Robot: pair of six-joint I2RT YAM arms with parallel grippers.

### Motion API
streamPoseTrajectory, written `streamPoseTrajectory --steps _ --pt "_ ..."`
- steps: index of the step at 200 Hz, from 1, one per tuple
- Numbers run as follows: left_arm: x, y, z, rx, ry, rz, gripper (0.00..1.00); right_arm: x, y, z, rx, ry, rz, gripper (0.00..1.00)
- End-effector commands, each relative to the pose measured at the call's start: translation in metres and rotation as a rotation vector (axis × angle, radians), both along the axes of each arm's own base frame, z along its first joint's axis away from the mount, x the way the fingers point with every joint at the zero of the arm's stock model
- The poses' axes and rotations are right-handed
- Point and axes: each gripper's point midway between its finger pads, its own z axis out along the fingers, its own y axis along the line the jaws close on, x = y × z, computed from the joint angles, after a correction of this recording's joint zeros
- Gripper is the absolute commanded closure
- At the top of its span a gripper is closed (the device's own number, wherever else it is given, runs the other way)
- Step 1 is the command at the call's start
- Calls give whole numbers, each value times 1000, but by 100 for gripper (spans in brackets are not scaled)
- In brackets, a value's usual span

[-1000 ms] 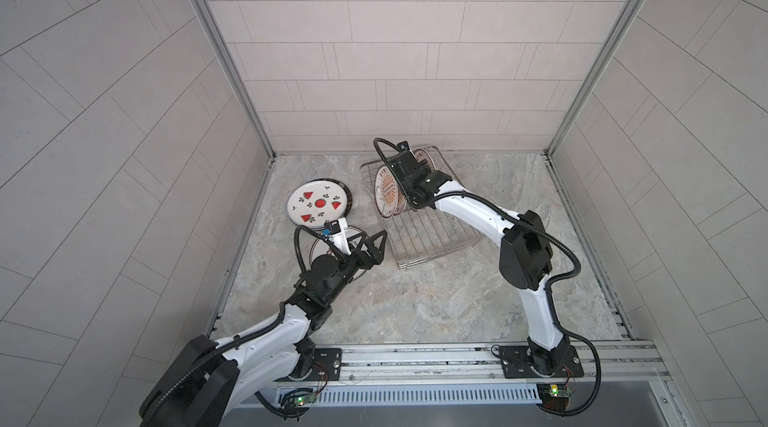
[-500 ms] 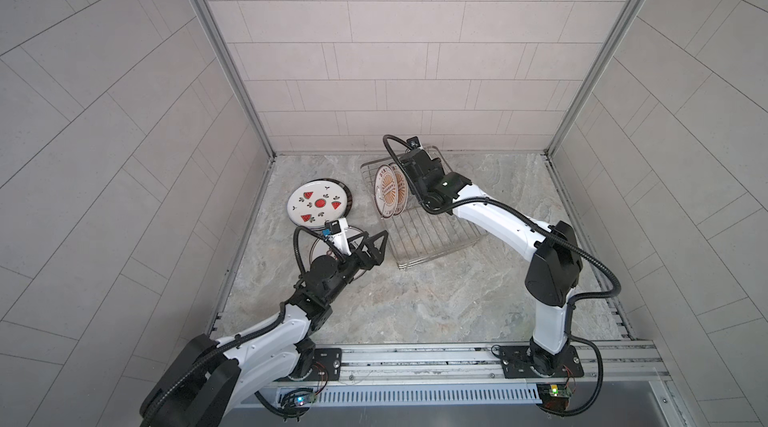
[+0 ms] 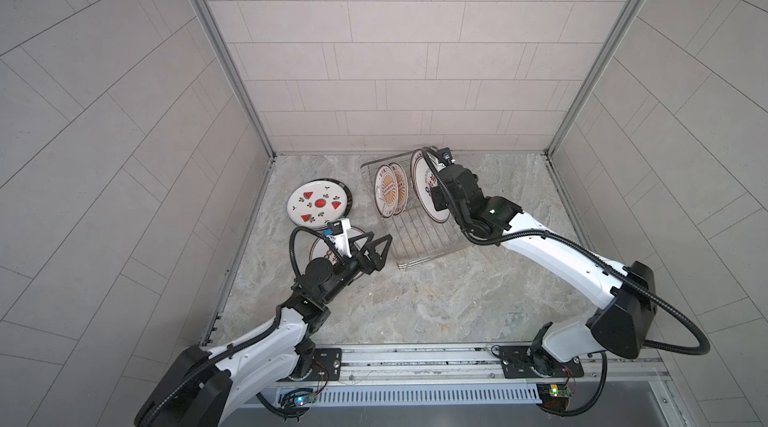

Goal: Unload the plates from the dish rack

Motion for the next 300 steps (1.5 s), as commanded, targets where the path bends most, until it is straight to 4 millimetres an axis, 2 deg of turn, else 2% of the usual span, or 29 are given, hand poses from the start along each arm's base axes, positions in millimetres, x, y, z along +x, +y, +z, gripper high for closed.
streamPoseTrajectory --steps 1,47,57,92,116,122,139,188,207,224,249,270,300 --pt "-14 -10 19 26 -73 -85 0 -14 3 28 181 -52 86 90" --pt "-14 -8 16 55 -73 -78 0 -34 -6 26 463 -3 260 92" --pt "-18 -7 27 39 -103 -86 0 -37 -5 26 504 6 297 92" --pt "-21 -11 32 39 -127 -109 0 -53 1 21 618 54 420 92" --pt "-21 -12 39 41 -161 -110 0 -67 4 23 674 42 503 92" --pt "-17 -15 32 51 -140 -114 0 -71 5 24 684 37 524 93" --pt "-14 -18 33 48 -144 -118 0 -80 10 30 705 20 589 93" --pt "-12 -43 36 32 -112 -205 2 -87 20 27 735 50 658 93" --pt "-10 -47 30 26 -86 -217 8 -86 20 24 730 57 655 93" --pt "-8 -48 29 20 -76 -214 19 -86 20 23 728 59 657 93" --pt "-4 -47 32 -10 -71 -191 40 -86 20 24 726 59 658 93" --pt "-1 -44 37 -36 -82 -167 62 -86 21 22 723 61 661 93" --pt "-1 -47 40 -82 -60 -186 70 -86 23 20 727 70 667 92"
